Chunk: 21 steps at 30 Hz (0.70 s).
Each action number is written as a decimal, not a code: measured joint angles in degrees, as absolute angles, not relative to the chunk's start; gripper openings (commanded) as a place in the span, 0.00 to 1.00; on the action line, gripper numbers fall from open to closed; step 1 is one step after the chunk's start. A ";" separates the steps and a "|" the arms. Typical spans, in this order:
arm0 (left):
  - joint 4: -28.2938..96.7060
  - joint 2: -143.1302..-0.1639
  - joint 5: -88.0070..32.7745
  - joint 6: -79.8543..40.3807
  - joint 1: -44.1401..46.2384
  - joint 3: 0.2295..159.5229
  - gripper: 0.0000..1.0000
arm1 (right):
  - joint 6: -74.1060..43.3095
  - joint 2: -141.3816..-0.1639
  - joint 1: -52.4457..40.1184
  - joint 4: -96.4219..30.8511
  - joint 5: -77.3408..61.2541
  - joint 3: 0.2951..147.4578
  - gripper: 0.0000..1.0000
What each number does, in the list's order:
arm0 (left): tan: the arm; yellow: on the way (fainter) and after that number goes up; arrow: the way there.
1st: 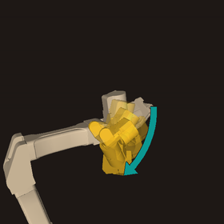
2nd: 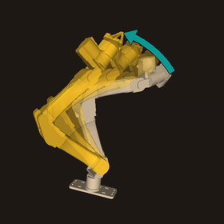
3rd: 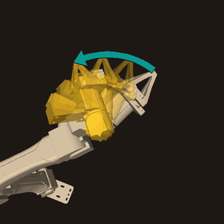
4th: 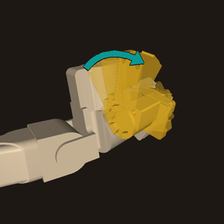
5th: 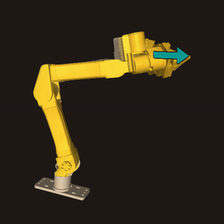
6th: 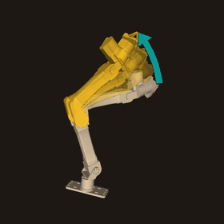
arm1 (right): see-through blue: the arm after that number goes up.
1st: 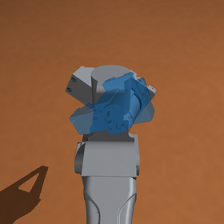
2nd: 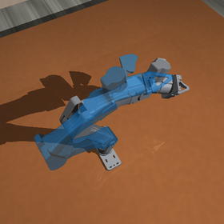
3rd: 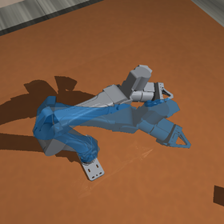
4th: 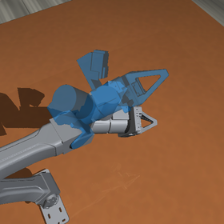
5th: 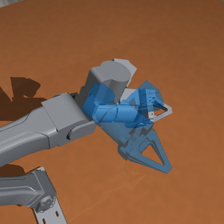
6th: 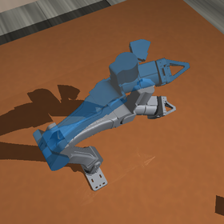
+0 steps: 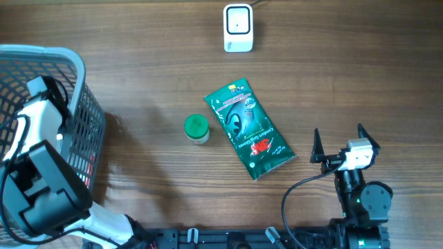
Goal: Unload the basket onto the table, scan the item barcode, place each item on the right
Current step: 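Grasp the green box with barcode inside the basket with the left gripper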
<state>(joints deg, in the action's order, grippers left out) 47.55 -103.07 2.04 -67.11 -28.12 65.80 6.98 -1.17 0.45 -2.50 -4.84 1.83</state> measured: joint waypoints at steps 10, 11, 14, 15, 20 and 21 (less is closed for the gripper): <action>47.94 -103.70 3.42 -62.15 -28.12 66.35 0.22 | 6.98 -1.17 0.47 -2.50 -4.84 1.83 1.00; 48.38 -103.59 3.68 -61.82 -28.12 66.39 0.22 | 6.98 -1.17 0.45 -2.50 -4.84 1.83 1.00; 54.76 -103.04 6.76 -61.28 -28.12 67.57 0.21 | 6.98 -1.17 0.45 -2.52 -4.84 1.83 1.00; 56.23 -102.17 7.53 -61.10 -28.12 68.14 0.21 | 6.98 -1.17 0.45 -2.50 -4.84 1.83 1.00; 68.77 -88.03 9.98 -59.77 -28.12 82.54 0.21 | 6.98 -1.17 0.47 -2.50 -4.84 1.83 0.99; 70.85 -84.71 10.02 -59.59 -28.12 85.73 0.21 | 6.98 -1.17 0.45 -2.48 -4.84 1.83 1.00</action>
<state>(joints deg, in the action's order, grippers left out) 70.85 -84.71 10.02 -59.59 -28.12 85.73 6.98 -1.17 0.45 -2.48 -4.84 1.83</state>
